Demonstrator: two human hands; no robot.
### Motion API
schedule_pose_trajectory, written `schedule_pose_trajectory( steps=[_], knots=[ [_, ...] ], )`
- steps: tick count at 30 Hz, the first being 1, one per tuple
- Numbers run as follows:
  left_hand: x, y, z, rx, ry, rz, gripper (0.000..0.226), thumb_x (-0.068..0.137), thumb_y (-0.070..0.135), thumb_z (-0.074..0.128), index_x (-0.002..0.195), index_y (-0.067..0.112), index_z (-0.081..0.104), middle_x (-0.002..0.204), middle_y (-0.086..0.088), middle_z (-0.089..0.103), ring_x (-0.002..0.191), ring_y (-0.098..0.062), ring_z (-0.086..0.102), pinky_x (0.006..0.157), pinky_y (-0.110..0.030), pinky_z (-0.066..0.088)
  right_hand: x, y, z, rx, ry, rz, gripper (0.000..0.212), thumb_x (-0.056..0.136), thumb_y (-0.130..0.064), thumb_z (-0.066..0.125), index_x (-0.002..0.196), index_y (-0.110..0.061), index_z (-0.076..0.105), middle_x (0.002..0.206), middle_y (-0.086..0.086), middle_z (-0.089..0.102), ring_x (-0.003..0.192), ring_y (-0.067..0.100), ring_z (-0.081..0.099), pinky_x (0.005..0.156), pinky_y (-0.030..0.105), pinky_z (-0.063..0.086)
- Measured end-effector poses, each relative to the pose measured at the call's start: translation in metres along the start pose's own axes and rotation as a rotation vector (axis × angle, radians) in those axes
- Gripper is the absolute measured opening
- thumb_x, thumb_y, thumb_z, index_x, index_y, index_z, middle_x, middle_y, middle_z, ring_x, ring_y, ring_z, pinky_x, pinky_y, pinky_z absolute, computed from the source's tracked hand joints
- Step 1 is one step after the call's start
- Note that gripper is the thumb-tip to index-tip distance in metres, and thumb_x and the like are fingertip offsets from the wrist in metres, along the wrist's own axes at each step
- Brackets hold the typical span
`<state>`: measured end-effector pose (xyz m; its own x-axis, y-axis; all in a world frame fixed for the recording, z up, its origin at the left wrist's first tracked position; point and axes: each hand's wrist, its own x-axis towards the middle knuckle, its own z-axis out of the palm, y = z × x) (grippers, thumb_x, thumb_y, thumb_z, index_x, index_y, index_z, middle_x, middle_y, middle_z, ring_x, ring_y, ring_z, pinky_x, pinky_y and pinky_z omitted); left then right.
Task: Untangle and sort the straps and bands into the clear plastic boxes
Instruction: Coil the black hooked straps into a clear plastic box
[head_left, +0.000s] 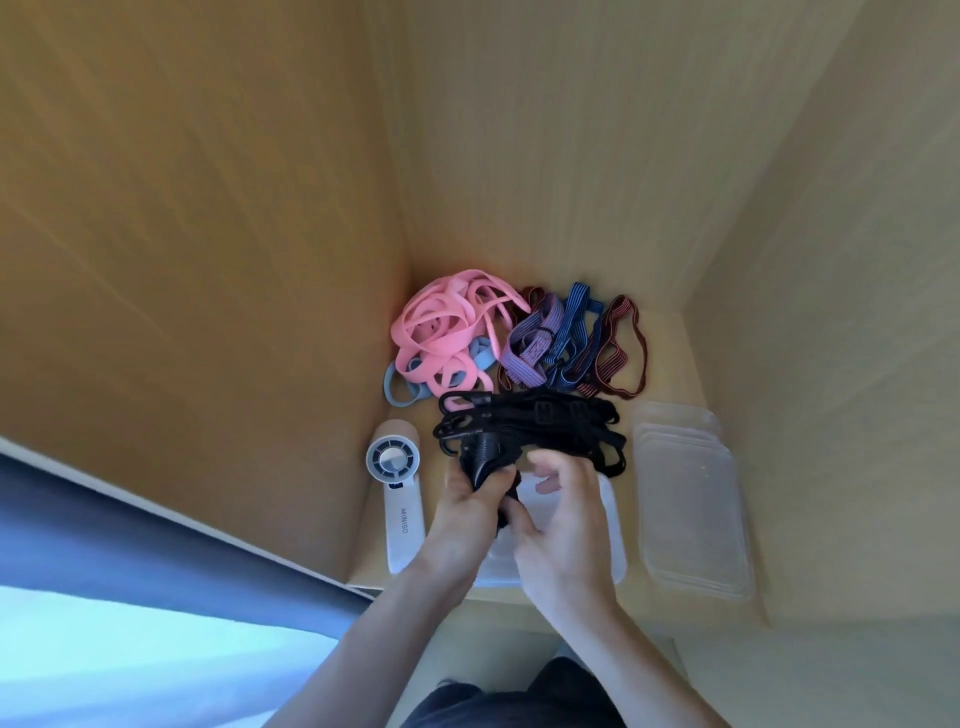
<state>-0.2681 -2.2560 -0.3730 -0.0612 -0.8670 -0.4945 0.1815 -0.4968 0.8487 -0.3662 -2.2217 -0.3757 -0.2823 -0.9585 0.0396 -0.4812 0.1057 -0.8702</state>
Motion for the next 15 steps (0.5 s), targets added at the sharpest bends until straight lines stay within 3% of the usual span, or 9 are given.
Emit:
schedule_pose_trajectory(
  steps=[3,6,9,12,15],
  knots=[
    [-0.005,-0.006,0.000,0.114,0.042,0.020,0.027,0.095,0.020,0.064,0.116,0.018,0.048,0.105,-0.003,0.069,0.095,-0.012,0.070,0.081,-0.028,0.054,-0.013,0.000,0.006,-0.104,-0.061,-0.069,0.043,0.090,0.000,0.063,0.130,-0.015,0.060,0.121,-0.010,0.053,0.098,-0.001,0.052,0.088,0.003,0.038],
    [-0.010,-0.001,-0.006,0.110,-0.028,0.023,0.036,0.083,0.029,0.060,0.111,0.014,0.044,0.099,-0.001,0.056,0.086,-0.012,0.060,0.077,-0.029,0.048,-0.017,-0.004,0.004,-0.118,-0.158,-0.068,0.037,0.097,-0.006,0.053,0.132,-0.014,0.060,0.123,-0.010,0.053,0.105,0.003,0.055,0.092,0.014,0.043],
    [-0.013,0.001,-0.013,0.106,-0.120,0.006,0.027,0.089,0.029,0.047,0.111,0.013,0.045,0.099,-0.003,0.048,0.087,-0.011,0.051,0.081,-0.027,0.045,-0.019,-0.014,-0.001,-0.134,-0.244,-0.079,0.032,0.100,-0.029,0.038,0.124,-0.021,0.059,0.110,-0.014,0.047,0.097,0.008,0.056,0.087,0.029,0.048],
    [-0.018,0.003,-0.017,0.109,-0.152,0.013,0.026,0.097,0.022,0.038,0.115,0.006,0.048,0.097,-0.004,0.052,0.088,-0.010,0.054,0.077,-0.017,0.046,-0.020,-0.019,0.000,-0.242,-0.297,-0.131,0.049,0.097,-0.050,0.022,0.122,-0.024,0.055,0.108,-0.012,0.043,0.096,0.011,0.055,0.086,0.031,0.048],
    [-0.019,0.003,-0.024,0.093,-0.163,0.022,0.044,0.082,0.032,0.042,0.116,0.009,0.056,0.100,-0.007,0.058,0.100,-0.017,0.056,0.092,-0.034,0.047,-0.021,-0.016,0.003,-0.287,-0.302,-0.116,0.056,0.094,-0.058,0.020,0.119,-0.023,0.056,0.106,-0.010,0.044,0.093,0.013,0.056,0.085,0.031,0.048]
  ],
)
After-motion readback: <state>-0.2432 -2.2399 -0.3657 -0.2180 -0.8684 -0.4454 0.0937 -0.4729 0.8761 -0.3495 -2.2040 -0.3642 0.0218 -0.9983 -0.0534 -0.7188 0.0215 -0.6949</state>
